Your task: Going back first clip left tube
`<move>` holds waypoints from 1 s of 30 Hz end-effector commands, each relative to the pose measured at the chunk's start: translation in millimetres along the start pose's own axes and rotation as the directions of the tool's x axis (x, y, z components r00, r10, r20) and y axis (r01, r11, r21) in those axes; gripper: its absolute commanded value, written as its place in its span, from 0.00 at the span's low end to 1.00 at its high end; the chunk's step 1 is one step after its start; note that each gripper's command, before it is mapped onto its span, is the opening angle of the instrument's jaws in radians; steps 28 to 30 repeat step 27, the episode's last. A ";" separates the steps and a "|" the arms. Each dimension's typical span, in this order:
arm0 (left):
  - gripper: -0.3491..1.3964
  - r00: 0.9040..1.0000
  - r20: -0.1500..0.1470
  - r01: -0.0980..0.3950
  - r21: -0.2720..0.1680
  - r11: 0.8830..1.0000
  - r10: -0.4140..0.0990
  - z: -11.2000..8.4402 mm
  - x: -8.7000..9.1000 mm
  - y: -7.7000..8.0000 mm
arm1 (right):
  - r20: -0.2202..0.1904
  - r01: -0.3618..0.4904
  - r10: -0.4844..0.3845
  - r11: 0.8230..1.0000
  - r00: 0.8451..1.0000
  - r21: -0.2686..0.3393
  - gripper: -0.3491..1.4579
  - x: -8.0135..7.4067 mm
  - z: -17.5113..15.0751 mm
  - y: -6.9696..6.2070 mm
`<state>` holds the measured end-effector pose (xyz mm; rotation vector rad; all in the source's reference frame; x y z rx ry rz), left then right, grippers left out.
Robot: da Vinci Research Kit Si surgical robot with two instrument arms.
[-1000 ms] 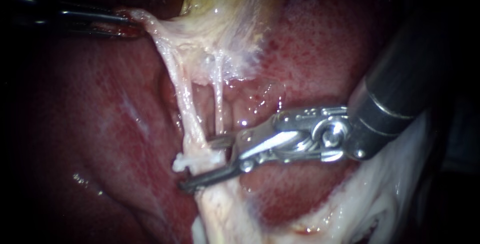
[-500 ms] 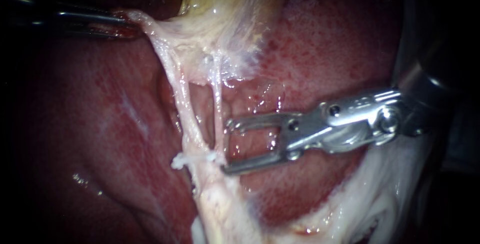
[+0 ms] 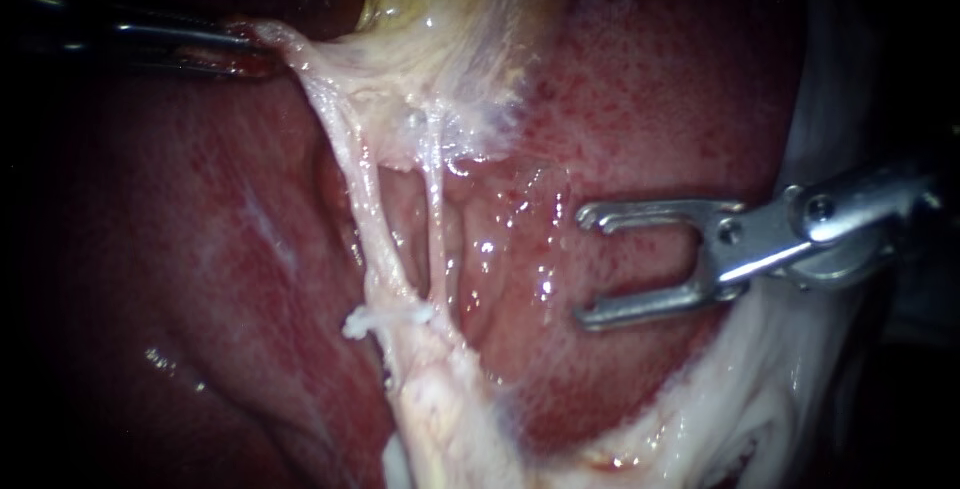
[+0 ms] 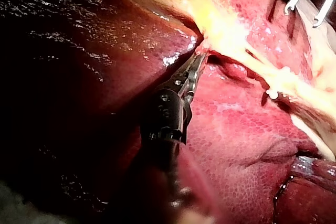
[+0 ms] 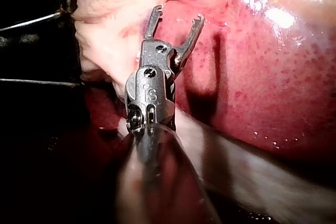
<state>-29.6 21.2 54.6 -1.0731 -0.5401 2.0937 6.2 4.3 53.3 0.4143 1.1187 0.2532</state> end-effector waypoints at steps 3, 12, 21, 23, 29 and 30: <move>0.00 1.000 -0.001 0.000 0.006 1.000 0.000 0.6 -0.2 0.2 | 0.000 -0.002 0.002 1.000 1.000 0.001 0.47 0.2 -0.4 0.2; 0.00 1.000 0.002 -0.010 -0.014 1.000 0.010 4.1 -1.9 1.3 | 0.000 0.005 -0.005 1.000 1.000 0.002 0.47 0.1 -0.4 0.0; 0.00 1.000 0.004 -0.017 -0.026 1.000 0.017 5.5 -2.6 1.6 | 0.000 0.005 -0.005 1.000 1.000 0.001 0.47 0.1 -0.4 0.0; 0.00 1.000 0.004 -0.017 -0.026 1.000 0.017 5.5 -2.6 1.6 | 0.000 0.005 -0.005 1.000 1.000 0.002 0.47 0.1 -0.4 -0.1; 0.00 1.000 0.004 -0.017 -0.026 1.000 0.017 5.5 -2.6 1.5 | -0.001 0.005 -0.005 1.000 1.000 0.009 0.47 0.4 -0.1 -0.3; 0.00 1.000 0.004 -0.017 -0.026 1.000 0.017 5.5 -2.6 1.5 | -0.001 0.005 -0.005 1.000 1.000 0.009 0.47 0.4 -0.1 -0.3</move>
